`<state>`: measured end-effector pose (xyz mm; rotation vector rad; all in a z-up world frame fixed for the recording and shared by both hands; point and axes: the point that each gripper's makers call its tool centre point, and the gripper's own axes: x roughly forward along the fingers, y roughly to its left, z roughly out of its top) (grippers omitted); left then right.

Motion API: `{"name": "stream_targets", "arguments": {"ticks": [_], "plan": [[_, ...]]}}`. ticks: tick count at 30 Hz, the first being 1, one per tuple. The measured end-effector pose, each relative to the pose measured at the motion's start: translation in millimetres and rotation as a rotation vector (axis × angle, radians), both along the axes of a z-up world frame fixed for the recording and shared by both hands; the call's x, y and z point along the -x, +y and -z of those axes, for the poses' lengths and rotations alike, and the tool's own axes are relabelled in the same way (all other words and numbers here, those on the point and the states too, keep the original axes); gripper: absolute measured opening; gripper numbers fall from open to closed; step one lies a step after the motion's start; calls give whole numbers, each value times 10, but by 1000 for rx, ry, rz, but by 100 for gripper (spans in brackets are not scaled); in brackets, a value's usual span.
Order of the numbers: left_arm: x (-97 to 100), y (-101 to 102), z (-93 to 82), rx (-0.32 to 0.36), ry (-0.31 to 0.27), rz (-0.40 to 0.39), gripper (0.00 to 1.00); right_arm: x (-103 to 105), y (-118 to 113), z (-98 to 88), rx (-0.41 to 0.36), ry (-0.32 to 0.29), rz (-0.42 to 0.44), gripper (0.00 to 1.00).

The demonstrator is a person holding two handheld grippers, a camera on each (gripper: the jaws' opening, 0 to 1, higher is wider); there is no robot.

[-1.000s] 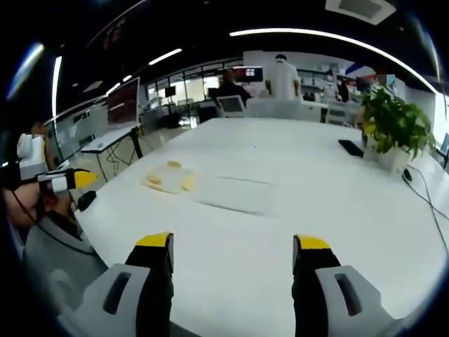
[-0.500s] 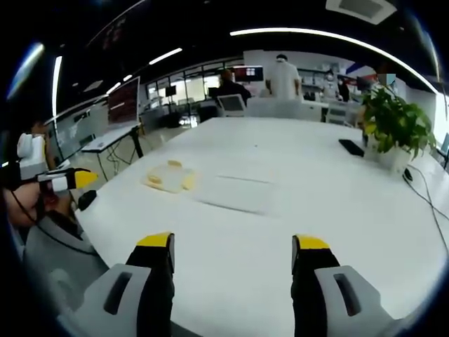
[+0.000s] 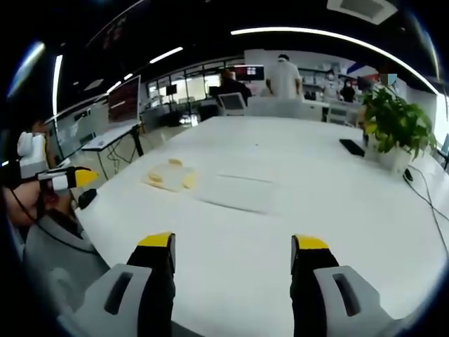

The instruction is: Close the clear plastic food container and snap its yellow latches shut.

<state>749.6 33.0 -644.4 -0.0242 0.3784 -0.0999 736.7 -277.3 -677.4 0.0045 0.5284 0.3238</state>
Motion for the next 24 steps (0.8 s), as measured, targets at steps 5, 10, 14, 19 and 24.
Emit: {"name": "stream_targets", "arguments": {"ticks": [5, 10, 14, 19, 24], "plan": [[4, -3, 0, 0, 0, -1, 47, 2, 0, 1, 0, 1, -1, 64], [6, -5, 2, 0, 1, 0, 47, 6, -3, 0, 1, 1, -1, 64], [6, -6, 3, 0, 1, 0, 47, 7, -1, 1, 2, 2, -2, 64], [7, 6, 3, 14, 3, -7, 47, 9, 12, -4, 1, 1, -8, 63], [0, 13, 36, 19, 24, -7, 47, 3, 72, -9, 3, 0, -30, 63]]}}
